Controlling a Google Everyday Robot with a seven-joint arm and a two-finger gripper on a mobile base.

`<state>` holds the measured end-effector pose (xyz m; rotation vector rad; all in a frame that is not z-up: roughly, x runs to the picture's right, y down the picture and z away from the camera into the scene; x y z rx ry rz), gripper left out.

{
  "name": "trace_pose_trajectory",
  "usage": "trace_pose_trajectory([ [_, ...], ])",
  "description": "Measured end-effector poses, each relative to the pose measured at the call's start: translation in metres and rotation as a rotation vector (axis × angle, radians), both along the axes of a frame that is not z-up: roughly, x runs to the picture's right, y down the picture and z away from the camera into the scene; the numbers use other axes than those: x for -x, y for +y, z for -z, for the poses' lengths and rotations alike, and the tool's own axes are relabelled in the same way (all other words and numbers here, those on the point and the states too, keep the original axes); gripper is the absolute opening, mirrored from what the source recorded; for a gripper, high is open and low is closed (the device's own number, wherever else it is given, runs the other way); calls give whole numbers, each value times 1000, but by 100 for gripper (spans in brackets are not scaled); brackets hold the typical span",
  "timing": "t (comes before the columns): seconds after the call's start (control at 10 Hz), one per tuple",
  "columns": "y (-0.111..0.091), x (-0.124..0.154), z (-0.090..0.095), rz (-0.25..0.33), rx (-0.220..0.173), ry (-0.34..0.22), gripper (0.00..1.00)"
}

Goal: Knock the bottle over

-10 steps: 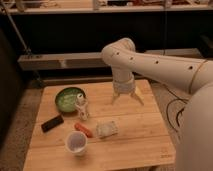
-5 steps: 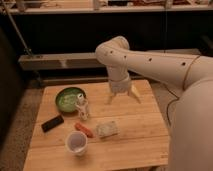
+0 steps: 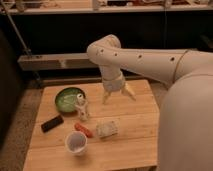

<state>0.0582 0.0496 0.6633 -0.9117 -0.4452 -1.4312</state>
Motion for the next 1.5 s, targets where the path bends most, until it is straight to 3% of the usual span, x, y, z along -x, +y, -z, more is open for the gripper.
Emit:
trace_pose_trajectory([
  [0.1, 0, 12, 1, 2, 0, -7, 80],
  [0.4, -2, 6, 2, 13, -4, -6, 80],
  [1.5, -12, 27, -3, 57, -5, -41, 80],
])
